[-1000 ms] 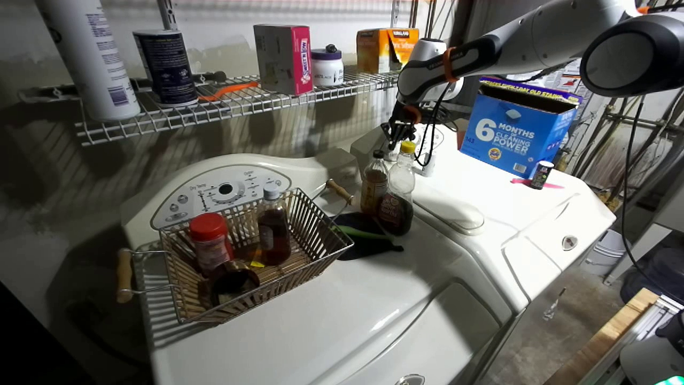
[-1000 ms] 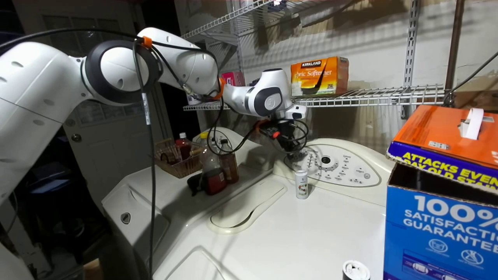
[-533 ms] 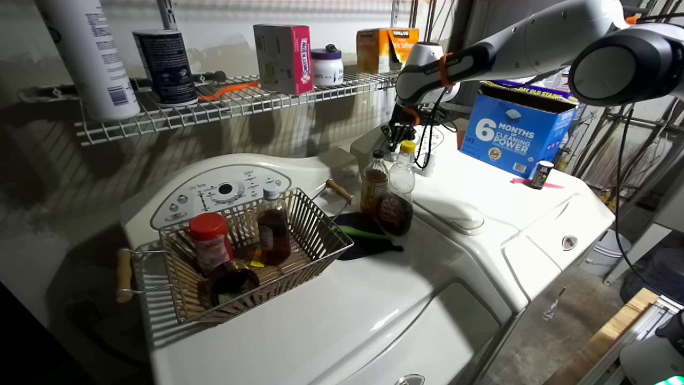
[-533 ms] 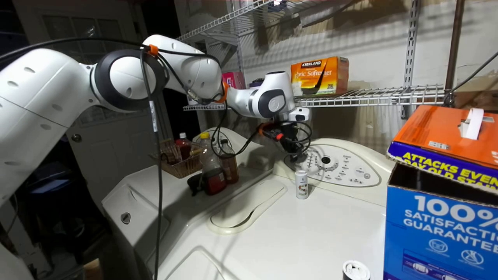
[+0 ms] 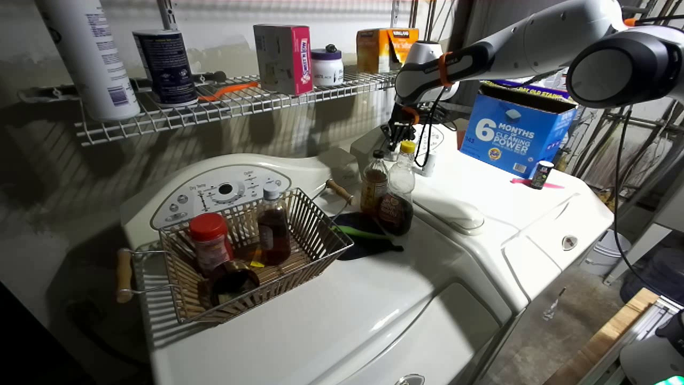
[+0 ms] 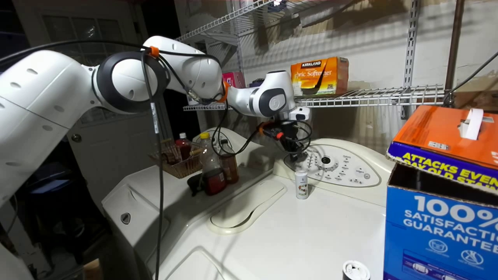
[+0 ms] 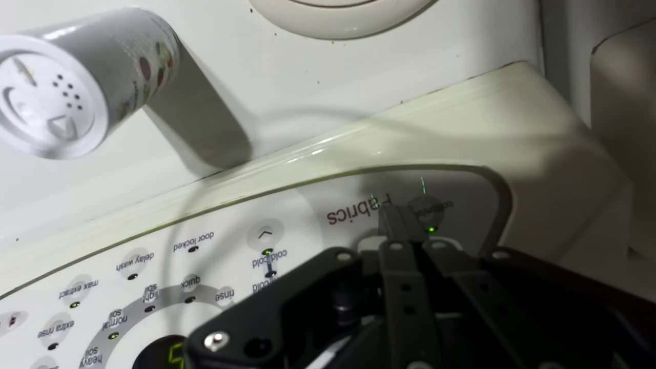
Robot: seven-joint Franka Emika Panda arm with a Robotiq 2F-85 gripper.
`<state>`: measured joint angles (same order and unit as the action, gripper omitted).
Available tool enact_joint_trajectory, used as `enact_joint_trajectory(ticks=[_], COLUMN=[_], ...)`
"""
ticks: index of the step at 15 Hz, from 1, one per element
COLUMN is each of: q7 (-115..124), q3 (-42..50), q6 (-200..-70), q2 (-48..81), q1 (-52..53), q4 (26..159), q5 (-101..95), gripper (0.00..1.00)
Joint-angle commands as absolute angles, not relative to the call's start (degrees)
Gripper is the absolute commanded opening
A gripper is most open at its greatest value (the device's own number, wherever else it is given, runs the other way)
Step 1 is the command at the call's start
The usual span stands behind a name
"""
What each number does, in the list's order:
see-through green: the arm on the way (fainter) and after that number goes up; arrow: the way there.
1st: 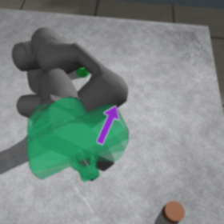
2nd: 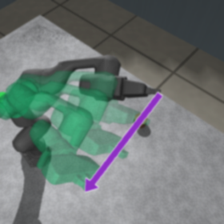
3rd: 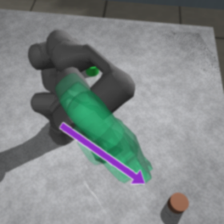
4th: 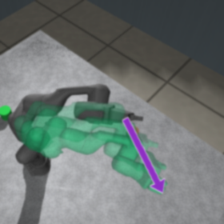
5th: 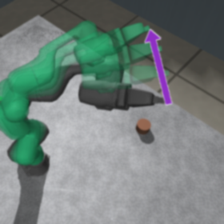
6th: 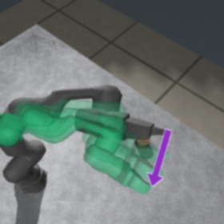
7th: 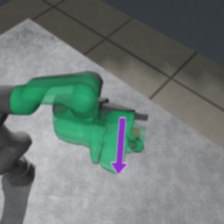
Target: Press a button on the washing machine on the right.
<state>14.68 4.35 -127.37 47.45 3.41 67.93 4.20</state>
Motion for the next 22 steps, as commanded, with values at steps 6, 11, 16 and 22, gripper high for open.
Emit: enact_joint_trajectory(ticks=[6, 11, 16, 22], q7=[16.30, 16.83, 17.56, 19.93], q3=[4.14, 4.39, 4.60, 5.19], q6=[-124.93, -124.24, -124.30, -128.00], q2=[49.52, 49.95, 50.68, 51.18], q1=[3.04, 3.23, 3.36, 4.11], q4=[63.12, 62.88, 62.43, 62.65], q5=[3.39, 3.13, 2.93, 2.45], gripper=[0.00, 0.00, 0.00, 0.00])
